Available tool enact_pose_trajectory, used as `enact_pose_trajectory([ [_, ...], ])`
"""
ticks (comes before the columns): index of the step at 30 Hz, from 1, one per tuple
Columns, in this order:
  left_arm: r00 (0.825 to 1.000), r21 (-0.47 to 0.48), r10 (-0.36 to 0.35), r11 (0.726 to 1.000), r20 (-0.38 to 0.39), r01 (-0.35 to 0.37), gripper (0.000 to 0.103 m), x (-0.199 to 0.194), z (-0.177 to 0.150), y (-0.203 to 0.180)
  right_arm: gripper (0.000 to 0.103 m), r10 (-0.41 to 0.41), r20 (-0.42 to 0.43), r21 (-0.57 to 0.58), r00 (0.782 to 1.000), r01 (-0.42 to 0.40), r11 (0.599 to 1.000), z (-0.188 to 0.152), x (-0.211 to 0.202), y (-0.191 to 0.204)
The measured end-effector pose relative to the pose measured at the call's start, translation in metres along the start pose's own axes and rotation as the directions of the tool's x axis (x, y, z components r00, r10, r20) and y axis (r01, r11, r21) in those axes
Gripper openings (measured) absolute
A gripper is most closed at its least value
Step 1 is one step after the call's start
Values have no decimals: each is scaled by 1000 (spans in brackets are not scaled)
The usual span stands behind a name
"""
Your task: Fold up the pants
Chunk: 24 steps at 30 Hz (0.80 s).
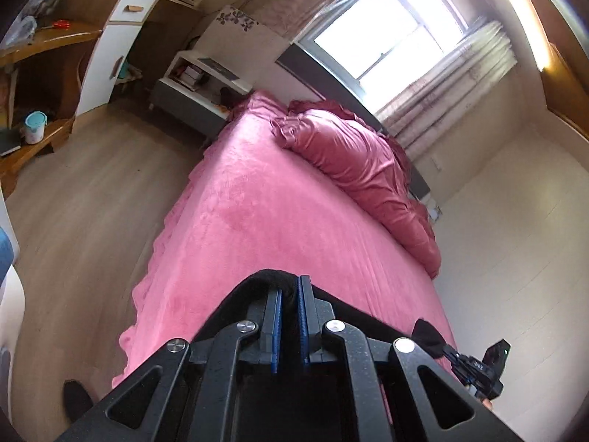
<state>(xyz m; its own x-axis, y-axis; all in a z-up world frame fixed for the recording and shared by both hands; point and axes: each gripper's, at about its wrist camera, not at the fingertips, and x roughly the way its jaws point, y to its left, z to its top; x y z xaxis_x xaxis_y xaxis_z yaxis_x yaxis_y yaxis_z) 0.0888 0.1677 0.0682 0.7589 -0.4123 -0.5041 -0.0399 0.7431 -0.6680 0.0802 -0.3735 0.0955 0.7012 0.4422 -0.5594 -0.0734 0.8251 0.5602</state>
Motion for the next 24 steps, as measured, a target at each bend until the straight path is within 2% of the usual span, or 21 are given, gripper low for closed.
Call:
enact_pose_trajectory([
  [6, 999, 27, -36, 999, -13, 37, 8, -25, -42, -1, 6, 20, -46, 13, 999, -19, 1000, -74, -57, -12],
  [10, 999, 27, -28, 999, -26, 29, 8, -50, -77, 3, 6, -2, -98, -10, 995, 1, 1000, -119, -81, -17],
  [15, 998, -23, 19, 1000, -62, -20, 8, -77, -131, 25, 5, -40, -182, -28, 982, 35, 999, -166, -91, -19],
  [20, 991, -111, 60, 991, -121, -74, 8, -86, -178, 55, 5, -71, -259, -10, 963, 71, 997, -205, -88, -31],
  [24, 985, -155, 84, 982, -148, -107, 8, -89, -201, 69, 5, -98, -300, -16, 949, 98, 995, -229, -88, -37],
])
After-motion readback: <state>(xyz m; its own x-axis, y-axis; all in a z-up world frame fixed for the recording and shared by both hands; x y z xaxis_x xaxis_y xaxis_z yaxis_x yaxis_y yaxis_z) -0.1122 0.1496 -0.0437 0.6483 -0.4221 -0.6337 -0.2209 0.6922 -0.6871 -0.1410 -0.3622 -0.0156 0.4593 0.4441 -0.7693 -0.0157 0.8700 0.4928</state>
